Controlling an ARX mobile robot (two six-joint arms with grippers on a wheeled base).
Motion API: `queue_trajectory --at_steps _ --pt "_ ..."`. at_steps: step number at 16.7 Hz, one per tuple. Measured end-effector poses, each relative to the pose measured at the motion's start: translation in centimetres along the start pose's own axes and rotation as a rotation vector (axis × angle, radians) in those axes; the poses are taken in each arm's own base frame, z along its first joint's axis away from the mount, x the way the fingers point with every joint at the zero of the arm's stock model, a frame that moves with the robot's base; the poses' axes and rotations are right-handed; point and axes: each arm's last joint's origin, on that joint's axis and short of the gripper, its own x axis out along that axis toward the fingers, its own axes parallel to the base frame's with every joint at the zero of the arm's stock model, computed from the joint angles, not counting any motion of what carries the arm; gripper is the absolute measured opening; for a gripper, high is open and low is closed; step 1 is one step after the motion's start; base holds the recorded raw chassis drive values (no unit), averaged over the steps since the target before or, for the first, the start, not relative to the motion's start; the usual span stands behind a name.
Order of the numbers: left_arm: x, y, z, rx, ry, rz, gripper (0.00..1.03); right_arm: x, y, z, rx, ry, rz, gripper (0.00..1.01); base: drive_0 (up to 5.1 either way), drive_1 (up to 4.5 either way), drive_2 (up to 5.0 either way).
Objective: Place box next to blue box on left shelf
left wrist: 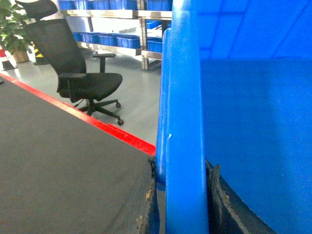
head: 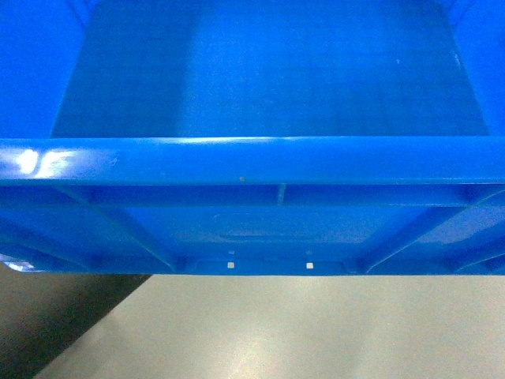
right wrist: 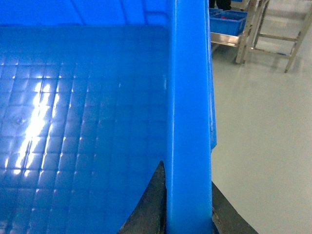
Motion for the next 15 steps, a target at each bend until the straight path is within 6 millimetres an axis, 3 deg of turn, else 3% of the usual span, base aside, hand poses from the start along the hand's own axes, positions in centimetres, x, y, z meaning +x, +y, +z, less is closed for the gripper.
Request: queue_trajectory --at_steps 15 --pt "0.0 0.0 -0.02 0.001 0.002 0.0 0.19 -0.01 0.0 0.0 -0.001 0.0 0.0 0.08 -1.6 -1.58 -1.6"
